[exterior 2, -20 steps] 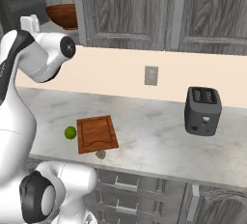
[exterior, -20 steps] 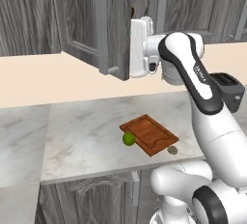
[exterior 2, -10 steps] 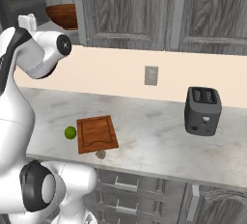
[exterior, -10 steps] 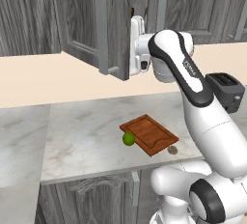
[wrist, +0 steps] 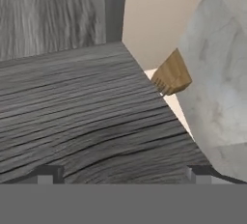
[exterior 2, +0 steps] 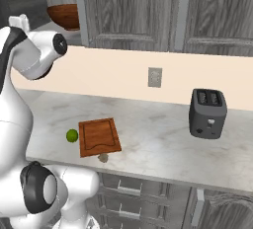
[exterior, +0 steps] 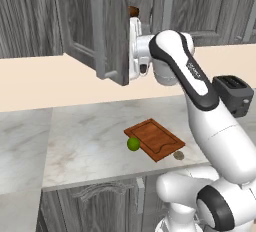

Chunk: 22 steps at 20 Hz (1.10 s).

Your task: Open the cabinet. Place the bowl and condiment on the counter. Then place the lime and garlic on the cutting board.

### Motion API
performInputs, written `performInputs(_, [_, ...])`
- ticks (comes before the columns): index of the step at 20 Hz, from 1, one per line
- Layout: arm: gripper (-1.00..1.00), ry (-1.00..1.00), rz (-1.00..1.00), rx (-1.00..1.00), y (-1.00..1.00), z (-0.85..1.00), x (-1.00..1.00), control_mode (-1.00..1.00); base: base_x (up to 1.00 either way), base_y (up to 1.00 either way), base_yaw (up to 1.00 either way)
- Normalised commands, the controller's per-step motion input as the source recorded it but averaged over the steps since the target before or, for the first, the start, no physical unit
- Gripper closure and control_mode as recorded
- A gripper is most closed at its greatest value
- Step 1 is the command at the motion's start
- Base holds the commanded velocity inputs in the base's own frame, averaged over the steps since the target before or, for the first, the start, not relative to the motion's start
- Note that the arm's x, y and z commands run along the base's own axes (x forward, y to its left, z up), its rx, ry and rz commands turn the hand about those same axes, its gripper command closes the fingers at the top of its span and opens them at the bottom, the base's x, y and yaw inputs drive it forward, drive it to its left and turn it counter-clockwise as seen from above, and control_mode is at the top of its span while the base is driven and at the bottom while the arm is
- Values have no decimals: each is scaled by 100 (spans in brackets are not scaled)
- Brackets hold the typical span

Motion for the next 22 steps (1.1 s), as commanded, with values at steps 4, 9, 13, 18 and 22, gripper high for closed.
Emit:
performInputs(4, [-100, 10, 14, 0, 51, 0, -8, -100, 0, 0, 0])
performInputs(9, [-100, 11, 15, 0, 72, 0, 0, -100, 0, 0, 0])
performInputs(13, [-100, 10, 13, 0, 77, 0, -6, -100, 0, 0, 0])
performInputs(18, [-100, 7, 6, 0, 64, 0, -14, -100, 0, 0, 0])
performInputs(22, [-100, 2, 3, 0, 27, 0, -24, -100, 0, 0, 0])
